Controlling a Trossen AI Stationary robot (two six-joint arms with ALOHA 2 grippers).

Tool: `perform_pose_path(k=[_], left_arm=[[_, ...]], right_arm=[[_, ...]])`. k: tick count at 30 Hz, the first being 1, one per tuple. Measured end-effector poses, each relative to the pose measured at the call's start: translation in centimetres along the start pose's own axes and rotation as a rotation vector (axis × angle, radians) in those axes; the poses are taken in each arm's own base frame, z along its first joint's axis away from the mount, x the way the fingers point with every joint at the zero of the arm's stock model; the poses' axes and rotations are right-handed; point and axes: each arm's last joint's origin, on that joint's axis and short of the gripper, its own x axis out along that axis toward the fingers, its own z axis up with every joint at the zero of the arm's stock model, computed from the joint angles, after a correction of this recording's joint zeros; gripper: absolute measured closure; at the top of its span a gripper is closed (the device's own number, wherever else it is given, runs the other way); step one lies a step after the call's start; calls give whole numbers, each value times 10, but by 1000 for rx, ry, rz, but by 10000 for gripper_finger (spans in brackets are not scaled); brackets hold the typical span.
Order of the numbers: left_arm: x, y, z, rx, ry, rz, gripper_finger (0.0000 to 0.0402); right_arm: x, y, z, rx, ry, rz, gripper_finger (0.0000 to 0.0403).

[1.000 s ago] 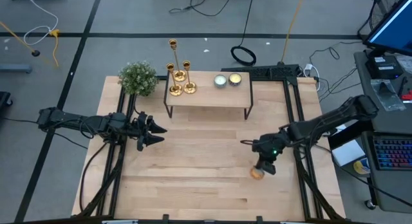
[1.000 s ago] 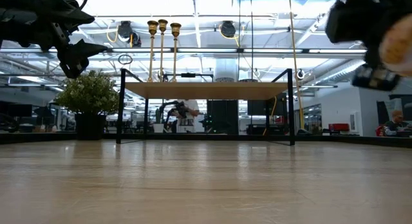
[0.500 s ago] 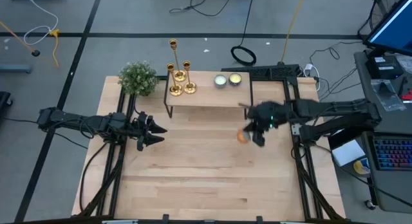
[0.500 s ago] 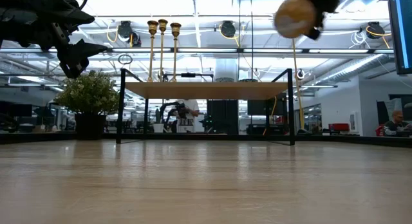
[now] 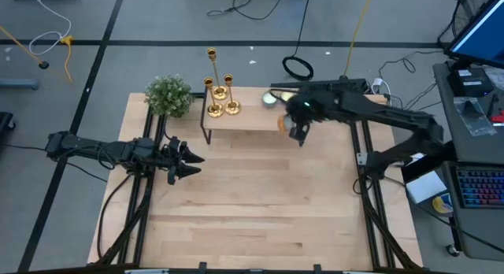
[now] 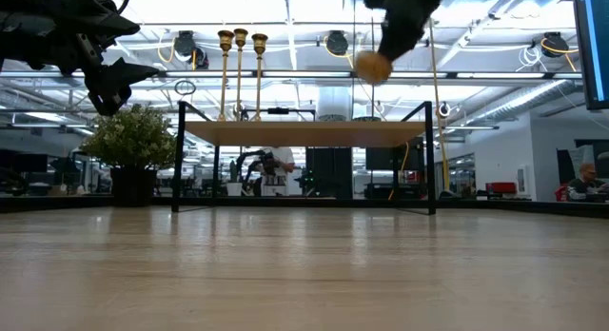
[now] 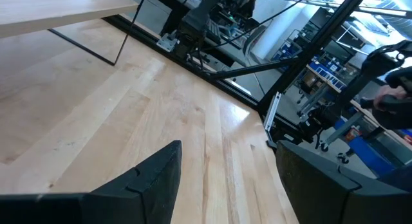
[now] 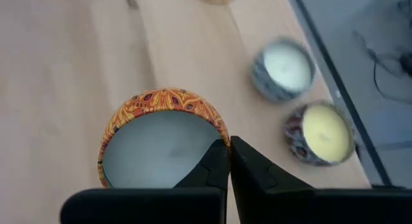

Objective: Pick & Place candle stick holders
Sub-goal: Put the orange scented candle on the shelf

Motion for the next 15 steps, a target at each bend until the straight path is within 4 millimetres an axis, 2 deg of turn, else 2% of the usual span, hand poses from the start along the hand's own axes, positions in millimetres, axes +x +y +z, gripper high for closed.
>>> perform_pose_path(k=[6, 15], left_arm=[[0, 0, 0, 0, 0, 0, 149], [0, 0, 0, 0, 0, 0, 149]], right_arm=[[35, -25, 7, -74, 201, -46, 403], [50, -46, 25, -151, 291, -44, 403]])
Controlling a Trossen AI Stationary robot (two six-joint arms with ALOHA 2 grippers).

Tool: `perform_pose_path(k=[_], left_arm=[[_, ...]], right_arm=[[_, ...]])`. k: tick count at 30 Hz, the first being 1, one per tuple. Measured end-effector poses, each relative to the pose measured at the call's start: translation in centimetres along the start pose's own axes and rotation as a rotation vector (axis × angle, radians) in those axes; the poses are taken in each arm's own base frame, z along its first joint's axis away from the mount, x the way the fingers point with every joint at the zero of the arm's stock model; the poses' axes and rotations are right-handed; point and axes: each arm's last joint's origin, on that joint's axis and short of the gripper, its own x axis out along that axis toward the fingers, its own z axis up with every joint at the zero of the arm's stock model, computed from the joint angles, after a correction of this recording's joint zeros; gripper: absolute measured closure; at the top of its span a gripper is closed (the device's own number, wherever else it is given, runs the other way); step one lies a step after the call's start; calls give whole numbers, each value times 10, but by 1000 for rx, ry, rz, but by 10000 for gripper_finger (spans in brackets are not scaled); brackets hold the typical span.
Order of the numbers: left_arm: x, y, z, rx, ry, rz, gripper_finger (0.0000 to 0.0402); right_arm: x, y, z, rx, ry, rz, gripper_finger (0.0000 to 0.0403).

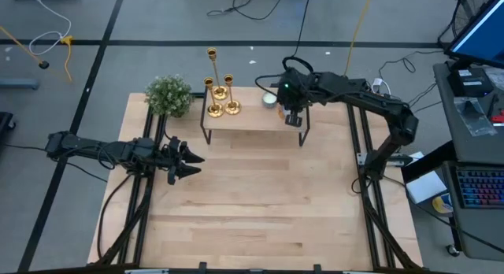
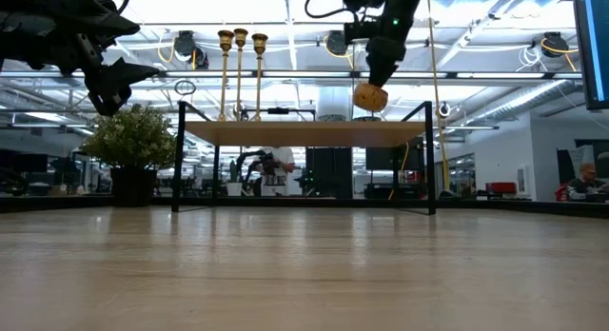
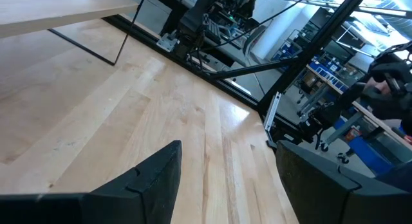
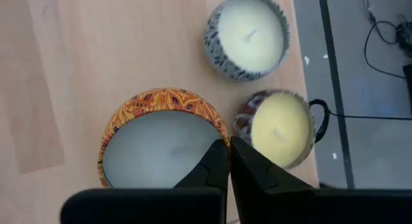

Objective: Pick & Place candle stick holders
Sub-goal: Put the orange scented candle on the shelf

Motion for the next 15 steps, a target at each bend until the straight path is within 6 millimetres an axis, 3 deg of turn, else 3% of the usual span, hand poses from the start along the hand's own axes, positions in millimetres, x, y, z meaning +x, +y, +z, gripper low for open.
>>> perform_pose_path(k=[15], left_arm=[[0, 0, 0, 0, 0, 0, 149]], right_arm=[[38, 5, 7, -129, 101, 32, 403]])
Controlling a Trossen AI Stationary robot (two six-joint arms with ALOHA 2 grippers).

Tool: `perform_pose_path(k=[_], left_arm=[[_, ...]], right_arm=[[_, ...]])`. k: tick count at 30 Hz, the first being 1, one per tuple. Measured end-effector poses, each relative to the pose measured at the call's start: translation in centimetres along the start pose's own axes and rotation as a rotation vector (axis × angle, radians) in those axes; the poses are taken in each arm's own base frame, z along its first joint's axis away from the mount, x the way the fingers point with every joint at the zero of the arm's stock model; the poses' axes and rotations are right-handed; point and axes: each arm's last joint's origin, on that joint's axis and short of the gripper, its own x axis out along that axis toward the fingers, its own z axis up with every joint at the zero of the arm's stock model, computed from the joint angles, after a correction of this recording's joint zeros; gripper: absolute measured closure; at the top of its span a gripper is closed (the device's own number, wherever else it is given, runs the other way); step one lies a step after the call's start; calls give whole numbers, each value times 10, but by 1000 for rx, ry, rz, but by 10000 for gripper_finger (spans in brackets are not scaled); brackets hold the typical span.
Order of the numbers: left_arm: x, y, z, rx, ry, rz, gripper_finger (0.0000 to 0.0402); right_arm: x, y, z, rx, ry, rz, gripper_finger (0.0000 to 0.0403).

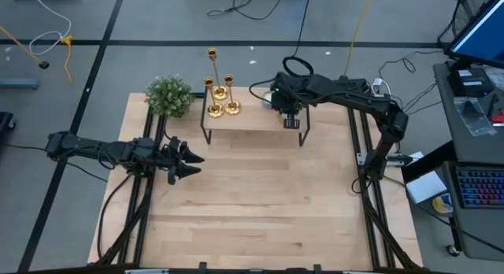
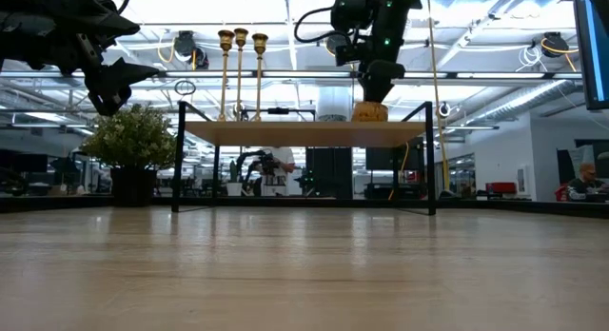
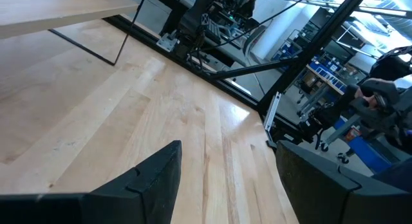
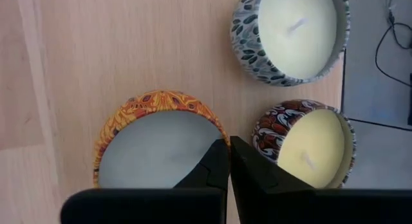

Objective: Pick & Place candle stick holders
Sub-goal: Put the orange scented candle on the shelf, then return to Home Position

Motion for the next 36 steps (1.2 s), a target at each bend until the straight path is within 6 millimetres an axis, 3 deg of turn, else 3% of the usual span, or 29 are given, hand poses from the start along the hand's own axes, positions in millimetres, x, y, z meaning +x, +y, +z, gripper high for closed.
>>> perform_pose_path(k=[15, 29, 36], left_arm=[[0, 0, 0, 44, 0, 1, 149], [0, 0, 0, 52, 0, 0, 149], [0, 0, 0, 52, 0, 0, 149]], right_arm=[[2, -1, 6, -26, -30, -47, 372], [-6, 14, 16, -125, -51, -136, 295], [-43, 29, 13, -150, -74, -286, 258]])
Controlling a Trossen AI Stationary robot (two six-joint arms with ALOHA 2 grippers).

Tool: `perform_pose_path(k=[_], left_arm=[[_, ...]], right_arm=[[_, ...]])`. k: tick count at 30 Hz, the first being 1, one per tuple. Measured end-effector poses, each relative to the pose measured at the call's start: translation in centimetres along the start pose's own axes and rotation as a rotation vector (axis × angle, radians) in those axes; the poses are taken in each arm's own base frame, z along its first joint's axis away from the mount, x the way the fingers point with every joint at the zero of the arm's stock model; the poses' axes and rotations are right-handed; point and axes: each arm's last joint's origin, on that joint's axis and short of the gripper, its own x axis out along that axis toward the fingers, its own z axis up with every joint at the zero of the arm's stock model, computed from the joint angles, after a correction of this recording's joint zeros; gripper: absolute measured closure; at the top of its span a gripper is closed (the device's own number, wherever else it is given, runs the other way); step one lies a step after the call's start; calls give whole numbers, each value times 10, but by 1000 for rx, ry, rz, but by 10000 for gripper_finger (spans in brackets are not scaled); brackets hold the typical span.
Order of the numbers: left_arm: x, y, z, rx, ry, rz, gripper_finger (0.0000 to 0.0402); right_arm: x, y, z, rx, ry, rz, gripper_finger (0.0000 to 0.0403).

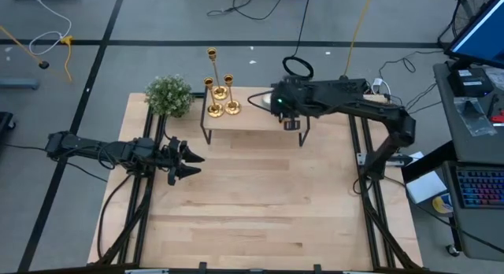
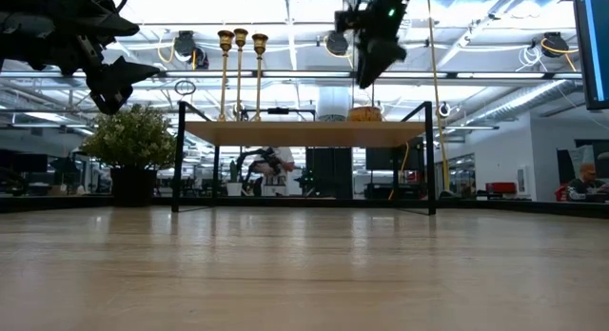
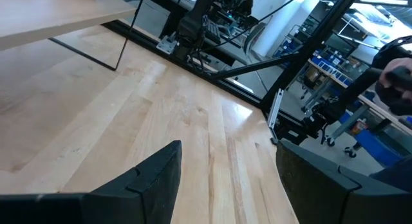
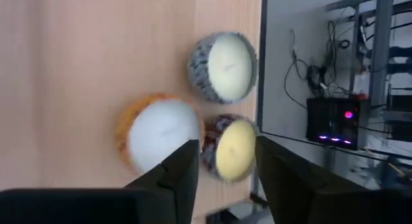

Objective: Pick & Place candle stick holders
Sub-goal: Return to Home Position

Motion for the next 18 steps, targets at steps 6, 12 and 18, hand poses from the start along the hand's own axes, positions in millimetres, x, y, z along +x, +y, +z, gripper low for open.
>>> perform_pose_path(k=[6, 12, 18], left_arm=[[0, 0, 0, -3, 0, 0, 149], [0, 0, 0, -27, 0, 0, 149], [0, 0, 0, -23, 0, -1, 149]], right_arm=[[-60, 3, -15, 136, -132, 39, 258], [-112, -1, -42, 337, -327, 189, 274], [-137, 3, -78, 476, -441, 290, 281]])
